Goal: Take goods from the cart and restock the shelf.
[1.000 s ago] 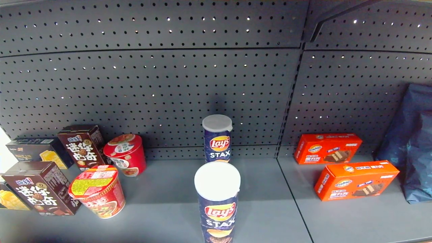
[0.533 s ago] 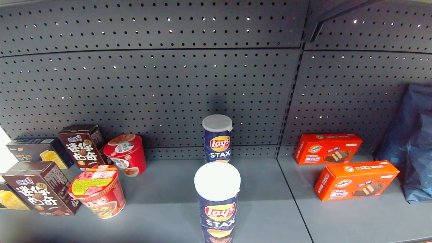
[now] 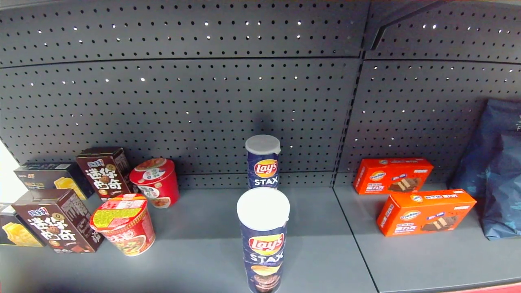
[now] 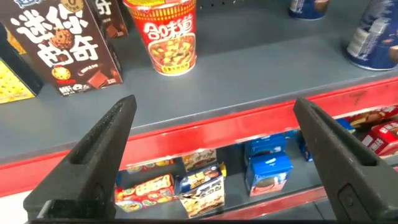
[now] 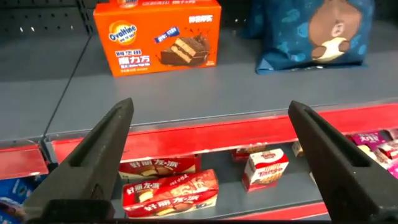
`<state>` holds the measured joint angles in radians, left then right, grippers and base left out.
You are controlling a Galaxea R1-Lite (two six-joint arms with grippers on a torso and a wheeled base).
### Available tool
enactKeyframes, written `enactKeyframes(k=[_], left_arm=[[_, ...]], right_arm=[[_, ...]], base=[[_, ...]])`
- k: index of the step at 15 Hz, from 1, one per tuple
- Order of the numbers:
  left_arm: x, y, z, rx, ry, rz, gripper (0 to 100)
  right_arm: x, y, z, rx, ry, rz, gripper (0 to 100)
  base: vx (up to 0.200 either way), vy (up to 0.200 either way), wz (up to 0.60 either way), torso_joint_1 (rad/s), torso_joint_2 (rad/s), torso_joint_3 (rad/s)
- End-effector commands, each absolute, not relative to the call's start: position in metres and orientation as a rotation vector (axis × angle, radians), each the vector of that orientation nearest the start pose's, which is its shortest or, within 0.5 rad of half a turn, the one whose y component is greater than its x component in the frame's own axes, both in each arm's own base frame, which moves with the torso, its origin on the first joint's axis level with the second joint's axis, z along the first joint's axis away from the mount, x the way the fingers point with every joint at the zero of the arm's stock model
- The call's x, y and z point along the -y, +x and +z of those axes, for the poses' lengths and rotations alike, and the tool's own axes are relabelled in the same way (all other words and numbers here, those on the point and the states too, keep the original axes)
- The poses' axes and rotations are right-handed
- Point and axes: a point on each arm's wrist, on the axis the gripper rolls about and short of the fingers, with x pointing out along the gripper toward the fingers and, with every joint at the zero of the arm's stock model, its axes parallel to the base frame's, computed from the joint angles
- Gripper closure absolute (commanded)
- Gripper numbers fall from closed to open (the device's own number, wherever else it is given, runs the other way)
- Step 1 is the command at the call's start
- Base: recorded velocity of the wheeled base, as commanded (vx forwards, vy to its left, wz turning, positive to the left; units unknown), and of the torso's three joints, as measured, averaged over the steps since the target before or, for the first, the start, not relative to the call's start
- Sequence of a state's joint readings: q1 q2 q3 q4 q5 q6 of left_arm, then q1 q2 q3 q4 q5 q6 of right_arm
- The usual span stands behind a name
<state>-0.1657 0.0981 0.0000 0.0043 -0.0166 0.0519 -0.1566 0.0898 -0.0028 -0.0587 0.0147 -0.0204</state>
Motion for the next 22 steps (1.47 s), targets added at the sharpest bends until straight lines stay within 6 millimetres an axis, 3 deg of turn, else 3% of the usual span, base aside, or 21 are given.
enactKeyframes(k=[1, 9, 11, 20, 22], left_arm=[[-0.0021, -0.0148, 0.0770, -0.103, 0.057, -0.185, 0], [-0.0021, -0.0148, 0.0770, -0.103, 0.057, -0.185, 0], [-0.0021, -0.0148, 0.0770, -0.103, 0.058, -0.185, 0], [-0.0021, -0.0148, 0.0770, -0.103, 0.057, -0.185, 0], [-0.0021, -0.0148, 0.0770, -0.102, 0.061, -0.185, 0]], right_arm=[[-0.0027, -0.0151, 0.0841, -0.035, -0.020, -0.142, 0], [-0.0026, -0.0151, 0.0844, -0.033, -0.031, -0.147, 0], [-0.0025, -0.0151, 0.0844, -0.033, -0.031, -0.150, 0], [-0.0025, -0.0151, 0.0844, -0.034, -0.039, -0.150, 0], [-0.0025, -0.0151, 0.0844, -0.034, -0.039, -0.150, 0]], base=[[0.000, 0.000, 0.60, 0.027, 0.02, 0.007], [0.000, 0.000, 0.07, 0.001, 0.00, 0.000], [0.000, 0.000, 0.60, 0.002, 0.00, 0.005], [0.000, 0.000, 0.00, 0.000, 0.00, 0.000], [0.000, 0.200, 0.00, -0.007, 0.00, 0.000]])
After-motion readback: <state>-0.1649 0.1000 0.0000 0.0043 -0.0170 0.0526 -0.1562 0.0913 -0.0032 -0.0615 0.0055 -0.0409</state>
